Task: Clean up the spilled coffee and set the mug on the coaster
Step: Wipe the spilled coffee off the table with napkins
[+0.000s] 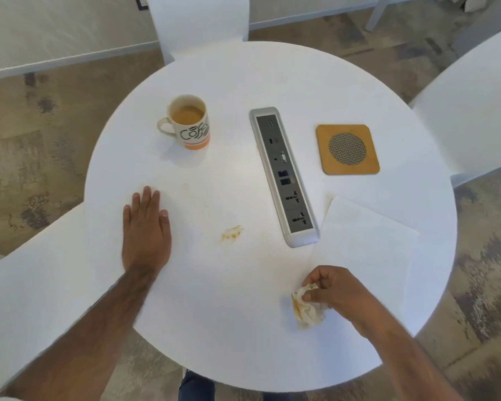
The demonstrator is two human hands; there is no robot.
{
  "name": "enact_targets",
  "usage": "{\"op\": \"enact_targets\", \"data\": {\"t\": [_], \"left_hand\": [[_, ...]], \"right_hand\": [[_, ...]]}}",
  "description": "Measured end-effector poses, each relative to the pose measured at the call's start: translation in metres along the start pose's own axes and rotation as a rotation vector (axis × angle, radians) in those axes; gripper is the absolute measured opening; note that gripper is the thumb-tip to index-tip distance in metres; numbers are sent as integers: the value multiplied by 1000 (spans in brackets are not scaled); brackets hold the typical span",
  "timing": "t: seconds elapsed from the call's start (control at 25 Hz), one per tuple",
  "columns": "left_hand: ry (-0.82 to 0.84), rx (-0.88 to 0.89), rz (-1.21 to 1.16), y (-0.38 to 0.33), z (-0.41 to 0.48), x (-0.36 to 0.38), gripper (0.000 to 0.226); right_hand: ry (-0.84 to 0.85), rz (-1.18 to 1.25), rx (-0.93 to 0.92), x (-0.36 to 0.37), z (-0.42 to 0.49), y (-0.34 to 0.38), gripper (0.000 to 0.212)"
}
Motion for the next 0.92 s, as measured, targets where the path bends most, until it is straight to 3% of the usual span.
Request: {"op": "enact_targets", "data": {"t": [0.08, 0.2, 0.4, 0.52, 0.56, 0.64, 0.72, 0.8, 0.92], "left_hand": [[4, -6, 0, 1, 0, 1, 51], [7, -9, 9, 1, 1, 1, 49], [10, -15, 5, 0, 0, 0, 49], [8, -14, 5, 0, 0, 0, 49], [9, -15, 5, 0, 0, 0, 49], [12, -15, 1, 0, 0, 0, 49], [14, -18, 0, 0, 1, 0, 49], [15, -15, 2, -1, 1, 0, 49], [9, -11, 9, 0, 1, 0, 49]], "right_hand": [[-31, -198, -15, 0, 0, -8, 15], [-205, -475, -76, -14, 0, -8, 20], [-340, -546, -173, -39, -4, -4, 32], [-545, -522, -211, -74, -6, -7, 33], [-578, -595, -221, -81, -5, -9, 39], [-488, -854, -183, -80, 4, -17, 71], [-424, -1051, -162, -71, 15, -28, 87], [-477, -1132, -186, -66, 23, -36, 84], [-574, -1044, -207, -71, 29, -35, 67]]}}
Point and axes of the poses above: each hand's wrist, its own z-axis towards the middle knuckle, its own x-axis out of the palm, y = z × x, the point moved 7 cm from there along z, towards the middle knuckle, and after that the axes turned 8 degrees about -z, right-handed, at the moved point
